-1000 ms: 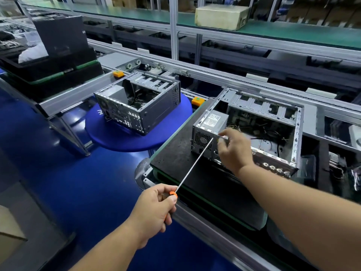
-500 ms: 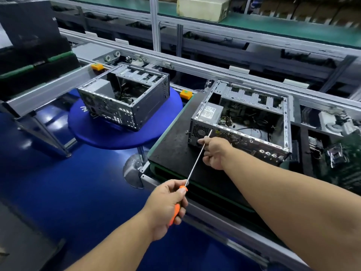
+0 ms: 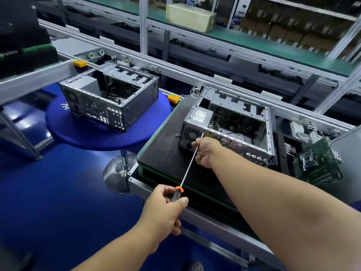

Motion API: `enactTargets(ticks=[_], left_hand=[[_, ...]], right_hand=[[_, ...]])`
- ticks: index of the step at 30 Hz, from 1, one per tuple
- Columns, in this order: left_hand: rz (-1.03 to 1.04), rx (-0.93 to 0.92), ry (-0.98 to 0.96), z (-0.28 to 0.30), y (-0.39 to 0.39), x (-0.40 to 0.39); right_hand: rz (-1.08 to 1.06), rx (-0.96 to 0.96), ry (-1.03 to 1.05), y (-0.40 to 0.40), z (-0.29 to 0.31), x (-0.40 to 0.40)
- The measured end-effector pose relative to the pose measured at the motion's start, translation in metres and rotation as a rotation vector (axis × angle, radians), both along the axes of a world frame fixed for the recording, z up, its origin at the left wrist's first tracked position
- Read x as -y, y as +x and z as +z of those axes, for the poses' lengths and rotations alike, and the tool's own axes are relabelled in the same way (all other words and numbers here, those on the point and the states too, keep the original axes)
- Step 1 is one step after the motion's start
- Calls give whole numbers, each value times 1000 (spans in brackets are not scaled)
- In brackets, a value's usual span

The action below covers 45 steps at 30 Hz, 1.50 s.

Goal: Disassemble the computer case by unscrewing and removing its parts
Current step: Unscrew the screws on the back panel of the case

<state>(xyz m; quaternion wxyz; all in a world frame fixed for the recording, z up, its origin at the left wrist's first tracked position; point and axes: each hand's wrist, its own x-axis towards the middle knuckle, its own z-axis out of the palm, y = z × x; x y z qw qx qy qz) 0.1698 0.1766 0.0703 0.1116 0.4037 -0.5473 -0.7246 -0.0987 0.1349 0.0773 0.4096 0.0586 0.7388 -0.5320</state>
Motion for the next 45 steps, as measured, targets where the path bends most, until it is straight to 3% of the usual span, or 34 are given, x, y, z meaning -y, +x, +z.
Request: enactTargets(ticks=[5,8,14,16,20,25,27,33,37,39,42,45], left_hand=[[86,70,-52,2,-1,-4],[86,93,23,5,-6,-3],[79,-96,735,13,-5,-1],[54,-141,812,14,-5,0],[16,-72,590,9,-7,-5],[-12,122,-128,-5,-3,-3],[16,176,-261,-8,1,-2],[67,108,-21,-8,-2,-1],[67,2,554,7,-1,1],[23,-52,748,11,1,4],[-14,-76,775,12,0,4],[-17,-6,594,11,-2,0]], right_hand=[[-14,0,-2,-3,-5,3],[-29,7,-13,-5,-6,3],[-22,9,-41,-6,-2,2],[-30,15,-39,-6,0,3],[-52,40,-41,-6,2,3],[-64,51,-38,-4,1,6],[-63,51,-41,-4,-1,8],[-59,36,-38,-6,-1,9],[-67,33,-43,-8,0,9],[-71,29,-49,-9,0,10],[-73,24,-50,-11,0,10],[-76,36,-60,-11,-2,11]])
